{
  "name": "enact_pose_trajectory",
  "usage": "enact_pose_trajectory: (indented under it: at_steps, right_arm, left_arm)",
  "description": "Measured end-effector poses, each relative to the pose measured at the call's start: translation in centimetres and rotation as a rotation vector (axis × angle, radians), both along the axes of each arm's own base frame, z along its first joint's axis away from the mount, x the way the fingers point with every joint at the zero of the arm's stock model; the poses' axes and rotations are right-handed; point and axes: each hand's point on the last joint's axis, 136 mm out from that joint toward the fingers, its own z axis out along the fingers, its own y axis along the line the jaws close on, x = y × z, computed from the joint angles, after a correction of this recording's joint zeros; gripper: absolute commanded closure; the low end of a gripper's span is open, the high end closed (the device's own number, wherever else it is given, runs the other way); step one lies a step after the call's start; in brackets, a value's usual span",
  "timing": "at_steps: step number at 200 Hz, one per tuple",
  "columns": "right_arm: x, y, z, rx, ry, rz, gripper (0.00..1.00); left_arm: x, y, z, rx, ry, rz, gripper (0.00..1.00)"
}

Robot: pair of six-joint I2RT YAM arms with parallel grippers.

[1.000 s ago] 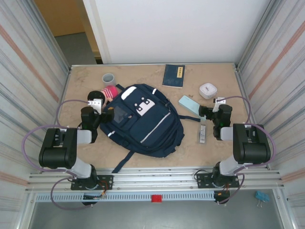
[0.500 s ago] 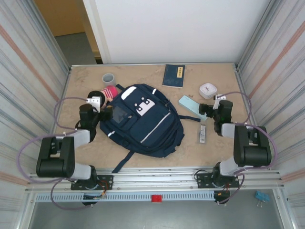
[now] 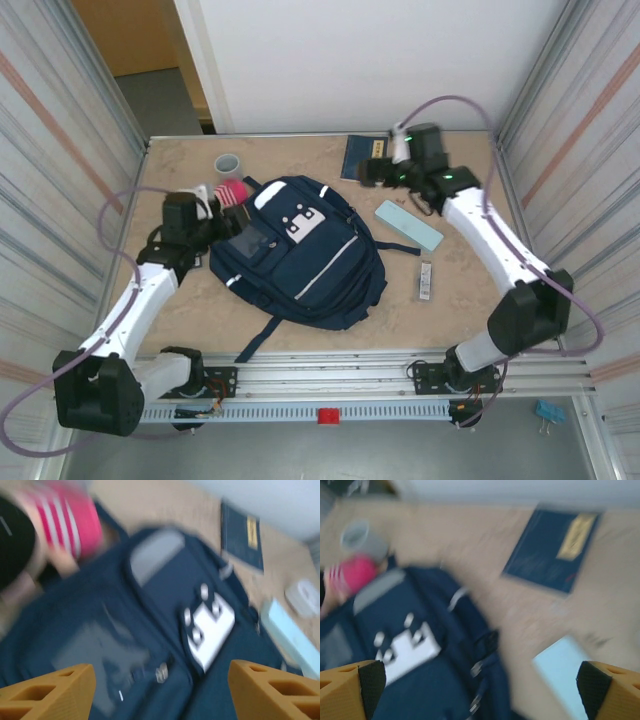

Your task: Pack books, pencil case, and school supplies into a backpack

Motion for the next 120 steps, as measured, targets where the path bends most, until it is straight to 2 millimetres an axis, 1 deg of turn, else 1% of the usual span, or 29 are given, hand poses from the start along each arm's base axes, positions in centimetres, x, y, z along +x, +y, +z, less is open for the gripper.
enact_pose_trajectory:
  at_steps: [5, 11, 20, 37, 52, 64, 83, 102, 120]
  right_arm:
    - [-0.5, 1.0, -1.5, -0.007, 0.040, 0.021, 0.05]
    - [-1.2, 2.1, -3.8, -0.014, 0.103, 0.045, 0.06]
    - [-2.2, 2.9, -7.2, -0.024, 0.193, 0.056, 0.06]
    - [-4.3, 3.1, -12.8, -0.053, 0.341, 0.046, 0.07]
    - [-6.2, 2.9, -15.9, -0.075, 0.426, 0.029, 0.07]
    - [-7.4, 2.8, -17.4, -0.078, 0.461, 0.017, 0.08]
    - [-8.8, 3.0, -18.8, -0.055, 0.472, -0.004, 0.08]
    - [-10.7, 2.9, -19.4, -0.021, 0.474, -0.034, 0.09]
    - [-12.4, 2.7, -19.4, 0.011, 0.466, -0.069, 0.09]
  left_arm:
    - [-0.9, -0.7, -1.2, -0.014, 0.045, -0.011, 0.30]
    - [-1.9, -1.3, -2.7, -0.029, 0.098, -0.020, 0.30]
    - [-3.1, -1.7, -4.6, -0.045, 0.161, -0.019, 0.31]
    - [-5.0, -1.6, -8.0, -0.066, 0.269, 0.009, 0.32]
    - [-6.2, -1.3, -10.2, -0.072, 0.337, 0.032, 0.33]
    - [-6.5, -1.3, -11.2, -0.073, 0.366, 0.040, 0.33]
    - [-5.9, -1.6, -11.9, -0.080, 0.374, 0.038, 0.34]
    - [-5.2, -1.9, -12.9, -0.082, 0.391, 0.033, 0.34]
    - [-4.2, -2.5, -13.5, -0.080, 0.395, 0.024, 0.34]
